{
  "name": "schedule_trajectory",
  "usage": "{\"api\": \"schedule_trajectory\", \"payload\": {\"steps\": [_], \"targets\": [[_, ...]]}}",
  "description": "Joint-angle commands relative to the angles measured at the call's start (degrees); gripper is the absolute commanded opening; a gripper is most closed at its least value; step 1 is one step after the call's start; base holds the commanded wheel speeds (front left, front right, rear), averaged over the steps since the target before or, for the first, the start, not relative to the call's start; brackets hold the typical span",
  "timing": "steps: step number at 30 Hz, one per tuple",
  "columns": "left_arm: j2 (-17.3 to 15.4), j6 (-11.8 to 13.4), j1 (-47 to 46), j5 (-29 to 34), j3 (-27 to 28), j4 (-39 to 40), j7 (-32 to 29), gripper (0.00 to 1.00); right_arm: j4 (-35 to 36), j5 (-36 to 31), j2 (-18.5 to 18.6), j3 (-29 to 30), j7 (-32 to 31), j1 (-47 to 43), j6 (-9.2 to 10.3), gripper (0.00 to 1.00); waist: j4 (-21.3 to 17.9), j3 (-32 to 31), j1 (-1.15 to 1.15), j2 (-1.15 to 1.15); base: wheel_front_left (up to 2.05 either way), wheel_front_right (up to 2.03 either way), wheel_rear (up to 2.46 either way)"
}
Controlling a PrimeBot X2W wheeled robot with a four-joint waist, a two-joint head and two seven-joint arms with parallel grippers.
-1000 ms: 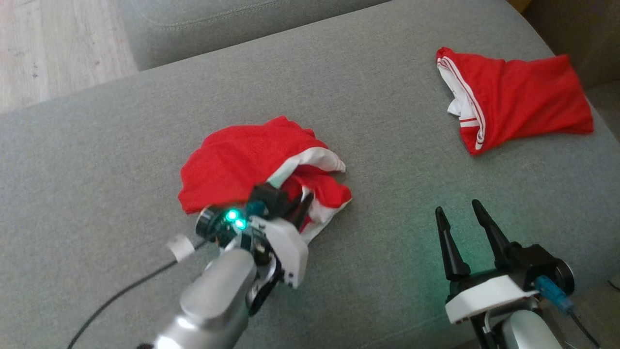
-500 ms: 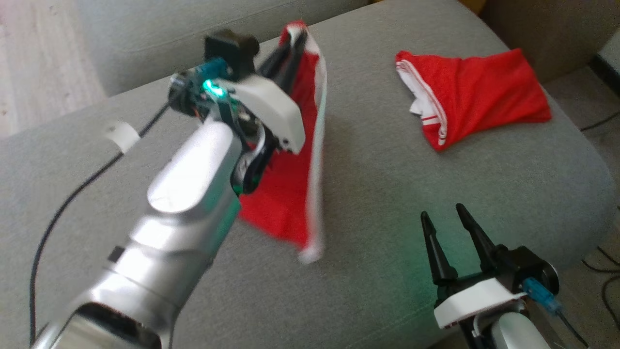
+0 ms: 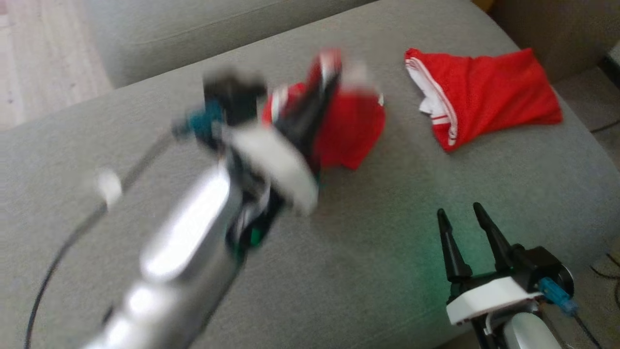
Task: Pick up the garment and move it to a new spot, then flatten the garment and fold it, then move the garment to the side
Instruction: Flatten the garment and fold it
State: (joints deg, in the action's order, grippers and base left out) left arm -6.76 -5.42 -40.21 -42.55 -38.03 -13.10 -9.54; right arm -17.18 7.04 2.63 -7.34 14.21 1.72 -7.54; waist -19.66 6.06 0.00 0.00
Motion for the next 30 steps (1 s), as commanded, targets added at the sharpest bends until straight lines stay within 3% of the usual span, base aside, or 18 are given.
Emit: {"api": "schedule_trajectory", "payload": {"steps": [1,4,9,14,24,25,26,27,30], "targets": [[-3.9,-0.6,3.7,-1.2,0.3,5.4,-1.4,0.0,1.7,-0.3,0.2,-0.7,0.8,0.7,0.05,1.0,1.9,-0.1,0.0,0.0,0.0,0.0,0.0],[-12.1,-0.6,17.0,-3.4,-2.5,15.3,-4.0,0.0,1.6,-1.3,0.2,0.5,0.8,-0.1,0.05,1.0,5.0,-0.6,0.0,0.0,0.0,0.0,0.0],[-18.1,0.2,30.1,-8.0,-1.2,19.0,-1.9,0.0,1.4,-3.0,0.2,1.7,0.8,-0.8,0.05,1.0,9.5,-1.0,0.0,0.0,0.0,0.0,0.0],[-19.8,1.0,34.7,-9.4,1.8,14.5,2.8,0.0,1.3,-4.6,0.2,2.2,0.8,-1.0,0.05,1.0,12.9,-0.9,0.0,0.0,0.0,0.0,0.0],[-17.5,1.3,35.3,-9.9,5.3,-1.2,11.5,0.03,0.6,-6.3,0.4,2.4,0.8,-1.3,0.05,1.0,16.7,-1.7,0.0,0.0,0.0,0.0,0.0],[-17.2,1.4,35.3,-9.6,5.5,-2.3,12.6,0.22,0.6,-6.3,0.4,2.3,0.8,-1.4,0.05,1.0,16.7,-1.8,0.0,0.0,0.0,0.0,0.0],[-16.8,1.5,35.5,-9.6,5.8,-3.1,13.7,0.71,0.5,-6.3,0.4,2.2,0.8,-1.5,0.05,1.0,16.7,-1.9,0.0,0.0,0.0,0.0,0.0],[-16.4,1.5,35.7,-9.6,6.0,-3.7,14.7,1.0,0.5,-6.3,0.4,2.1,0.8,-1.6,0.05,1.0,16.5,-2.1,0.0,0.0,0.0,0.0,0.0],[-16.5,3.1,36.8,-8.5,6.8,-4.5,17.7,1.0,0.5,-6.2,0.4,2.0,0.8,-1.8,0.05,1.0,15.9,-2.5,0.0,0.0,0.0,0.0,0.0]]}}
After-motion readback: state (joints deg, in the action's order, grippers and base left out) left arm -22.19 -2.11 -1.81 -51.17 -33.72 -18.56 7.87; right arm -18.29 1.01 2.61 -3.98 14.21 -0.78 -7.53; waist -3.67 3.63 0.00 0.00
